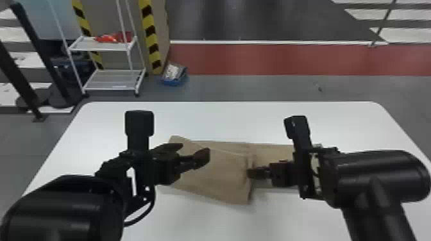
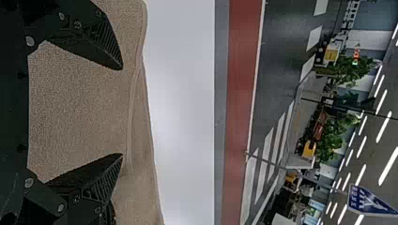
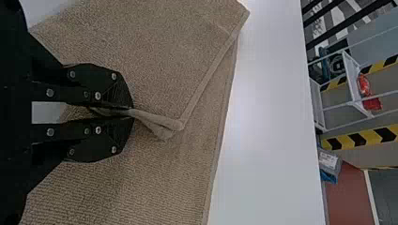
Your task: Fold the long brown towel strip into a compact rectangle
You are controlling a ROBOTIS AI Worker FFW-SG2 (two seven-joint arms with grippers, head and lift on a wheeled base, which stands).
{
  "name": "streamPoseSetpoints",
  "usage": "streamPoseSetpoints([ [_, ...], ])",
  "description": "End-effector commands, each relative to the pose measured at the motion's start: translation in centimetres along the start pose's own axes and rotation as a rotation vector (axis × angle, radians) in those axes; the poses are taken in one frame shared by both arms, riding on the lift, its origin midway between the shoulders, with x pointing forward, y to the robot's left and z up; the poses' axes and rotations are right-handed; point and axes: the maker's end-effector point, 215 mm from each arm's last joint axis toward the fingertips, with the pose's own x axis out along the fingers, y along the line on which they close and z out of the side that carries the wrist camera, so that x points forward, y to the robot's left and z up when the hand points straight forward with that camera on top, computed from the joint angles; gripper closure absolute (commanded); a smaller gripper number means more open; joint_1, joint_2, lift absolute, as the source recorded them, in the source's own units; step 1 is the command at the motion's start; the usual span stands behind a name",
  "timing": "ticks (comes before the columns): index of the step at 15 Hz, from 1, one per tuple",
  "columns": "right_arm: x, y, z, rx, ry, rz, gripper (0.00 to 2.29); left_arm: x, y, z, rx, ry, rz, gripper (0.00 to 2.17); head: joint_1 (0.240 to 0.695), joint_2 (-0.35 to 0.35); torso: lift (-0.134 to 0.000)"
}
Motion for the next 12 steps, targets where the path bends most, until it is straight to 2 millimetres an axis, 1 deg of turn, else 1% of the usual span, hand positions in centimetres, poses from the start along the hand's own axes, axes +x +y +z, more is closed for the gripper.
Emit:
streamPoseSetpoints([
  [1, -0.1, 0.3, 0.5, 0.003, -0.015, 0.011, 1.02, 0.0, -0.1, 0.0, -0.003, -0.002, -0.002, 0.27, 0.695, 0.011, -0.124],
  [4, -0.9, 0.9, 2.6, 0.015, -0.069, 0.052, 1.02, 0.0, 0.0, 0.1, -0.003, -0.004, 0.000, 0.27, 0.695, 0.013, -0.124],
  [6, -1.4, 1.5, 3.6, 0.023, -0.094, 0.081, 1.02, 0.0, 0.0, 0.0, -0.005, -0.001, 0.000, 0.27, 0.695, 0.015, -0.124],
  [7, -2.0, 1.5, 4.4, 0.023, -0.115, 0.084, 1.02, -0.1, 0.1, 0.1, -0.005, -0.004, 0.000, 0.27, 0.695, 0.018, -0.124],
  [9, -4.0, 1.2, 5.4, 0.058, -0.141, 0.088, 1.02, -0.2, 0.4, 0.2, -0.008, -0.006, 0.007, 0.27, 0.695, 0.019, -0.124],
  [10, -5.1, 1.1, 5.5, 0.091, -0.150, 0.103, 1.02, -0.3, 0.6, 0.3, -0.011, -0.008, 0.008, 0.27, 0.695, 0.018, -0.124],
  [11, -5.4, 0.4, 5.3, 0.110, -0.157, 0.100, 1.02, -0.3, 0.7, 0.3, -0.014, -0.009, 0.009, 0.27, 0.695, 0.015, -0.124],
  [12, -5.0, -0.5, 5.0, 0.119, -0.159, 0.086, 1.02, -0.4, 0.7, 0.5, -0.015, -0.014, 0.008, 0.27, 0.695, 0.011, -0.124],
])
